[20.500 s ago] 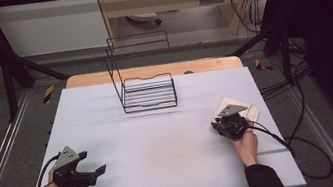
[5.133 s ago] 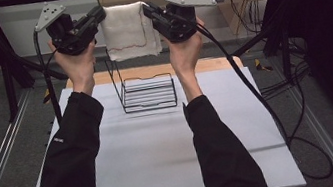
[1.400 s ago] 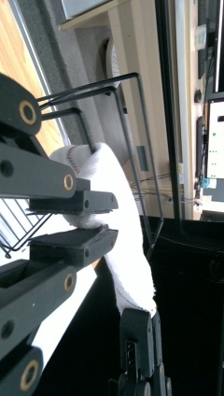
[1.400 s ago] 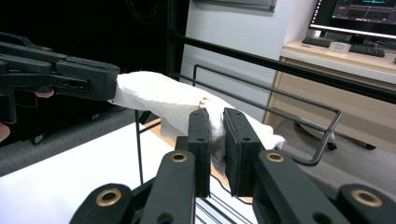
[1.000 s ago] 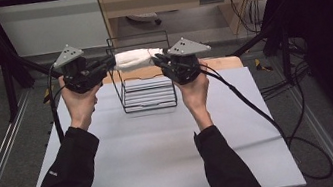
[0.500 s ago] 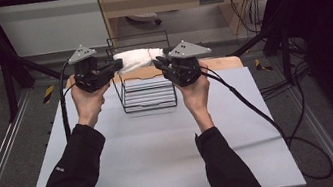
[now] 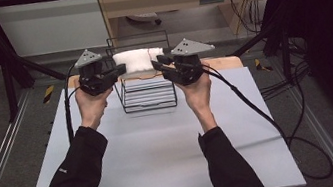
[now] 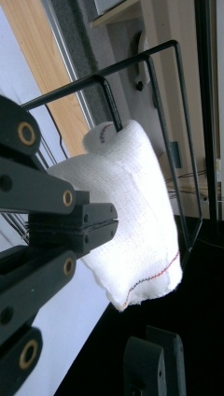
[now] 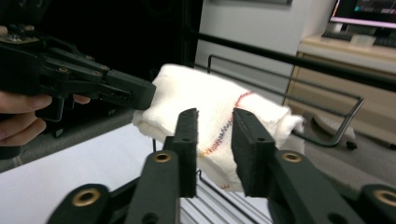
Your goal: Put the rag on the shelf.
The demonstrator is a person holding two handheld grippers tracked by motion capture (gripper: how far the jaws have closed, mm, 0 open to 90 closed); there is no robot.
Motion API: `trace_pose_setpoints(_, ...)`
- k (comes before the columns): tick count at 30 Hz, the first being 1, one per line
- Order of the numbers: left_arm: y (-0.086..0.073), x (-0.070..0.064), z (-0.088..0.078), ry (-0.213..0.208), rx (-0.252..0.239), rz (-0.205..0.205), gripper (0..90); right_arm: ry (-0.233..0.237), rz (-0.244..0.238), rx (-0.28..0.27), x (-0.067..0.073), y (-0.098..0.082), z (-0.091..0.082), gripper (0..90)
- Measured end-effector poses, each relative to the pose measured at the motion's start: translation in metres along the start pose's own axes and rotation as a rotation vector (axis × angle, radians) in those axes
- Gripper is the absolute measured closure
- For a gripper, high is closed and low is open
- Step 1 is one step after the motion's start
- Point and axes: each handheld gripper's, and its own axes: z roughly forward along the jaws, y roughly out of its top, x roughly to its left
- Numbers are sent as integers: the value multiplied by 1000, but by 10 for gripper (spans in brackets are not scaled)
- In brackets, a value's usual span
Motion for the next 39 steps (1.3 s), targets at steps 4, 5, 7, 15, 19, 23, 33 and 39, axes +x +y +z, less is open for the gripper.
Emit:
trace_pose_setpoints(4,-3,0,3,4,8,6,896,-4,6,61,-1,-6,11,844)
trace_pose_setpoints(5,-5,1,5,6,11,6,896,-5,10,70,-1,-7,13,855)
trace_pose_setpoints(7,-7,2,7,9,16,2,895,-8,9,83,-1,-10,18,861)
trace_pose_setpoints(15,-14,7,15,27,17,4,895,-25,29,102,-7,-17,31,854)
trace_pose_setpoints(19,-14,7,18,32,18,7,895,-25,30,102,-9,-17,34,838)
trace_pose_setpoints(23,-14,6,12,25,10,21,889,-12,21,94,-7,-16,29,797)
trace_pose_setpoints(33,-18,0,-14,20,33,68,654,39,36,94,-1,-7,-2,493)
trace_pose_setpoints(39,-31,3,-29,22,51,67,463,61,94,102,-6,-11,-18,261)
